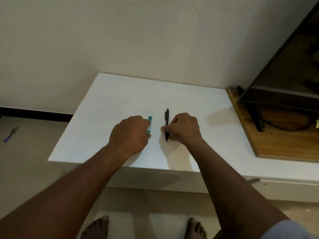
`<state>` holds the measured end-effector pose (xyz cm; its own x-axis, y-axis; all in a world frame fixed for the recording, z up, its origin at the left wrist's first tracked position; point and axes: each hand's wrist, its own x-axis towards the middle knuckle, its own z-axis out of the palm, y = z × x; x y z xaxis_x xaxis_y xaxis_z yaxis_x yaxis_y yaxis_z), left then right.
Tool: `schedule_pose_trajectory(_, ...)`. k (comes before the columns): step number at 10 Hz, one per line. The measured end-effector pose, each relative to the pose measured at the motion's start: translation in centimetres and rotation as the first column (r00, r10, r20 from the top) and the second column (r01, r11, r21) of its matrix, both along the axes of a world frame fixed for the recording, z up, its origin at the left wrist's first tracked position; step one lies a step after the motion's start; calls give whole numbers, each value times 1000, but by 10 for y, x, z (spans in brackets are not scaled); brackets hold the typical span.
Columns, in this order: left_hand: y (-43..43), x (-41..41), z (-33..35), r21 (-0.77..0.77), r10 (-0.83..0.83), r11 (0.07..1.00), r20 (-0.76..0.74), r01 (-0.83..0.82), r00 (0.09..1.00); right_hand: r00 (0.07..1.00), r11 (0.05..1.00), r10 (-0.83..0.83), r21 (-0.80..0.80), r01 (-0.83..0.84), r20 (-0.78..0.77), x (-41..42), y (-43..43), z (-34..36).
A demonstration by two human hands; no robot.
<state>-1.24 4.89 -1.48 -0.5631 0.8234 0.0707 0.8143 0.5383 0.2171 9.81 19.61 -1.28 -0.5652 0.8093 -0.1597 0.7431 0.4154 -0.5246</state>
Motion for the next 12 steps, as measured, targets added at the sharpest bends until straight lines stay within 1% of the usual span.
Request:
schedule_pose_trajectory(5, 2, -1, -5, 12, 27, 1000, -1, -27, 1000, 1000, 999, -1, 47, 0, 19, -5, -2, -3)
schedule_pose_trajectory(7, 1, -2, -2, 6, 31, 1000, 32, -31, 999, 999, 998, 5, 70, -3, -37, 0, -2, 7)
schedule_pose_trajectory(9, -2, -5, 4, -41, 53, 998, 74, -50, 996, 992, 999, -31, 26, 35, -122, 11, 3, 20)
schedule_pose_trajectory(10, 2, -4, 7, -52, 61, 997, 141, -55, 988, 988, 999, -20, 33, 26, -156, 15, 6, 20)
schedule_pose_trajectory(11, 1, -8, 5, -19, 86, 996, 213, -84, 973, 986, 997, -8, 68, 20, -167, 19, 13, 18)
schedule_pose_trajectory(12, 3, -22, 4, 21, 193, 978, 274, -207, 942, 986, 995, -31, 92, 47, -164, 22, 23, 15)
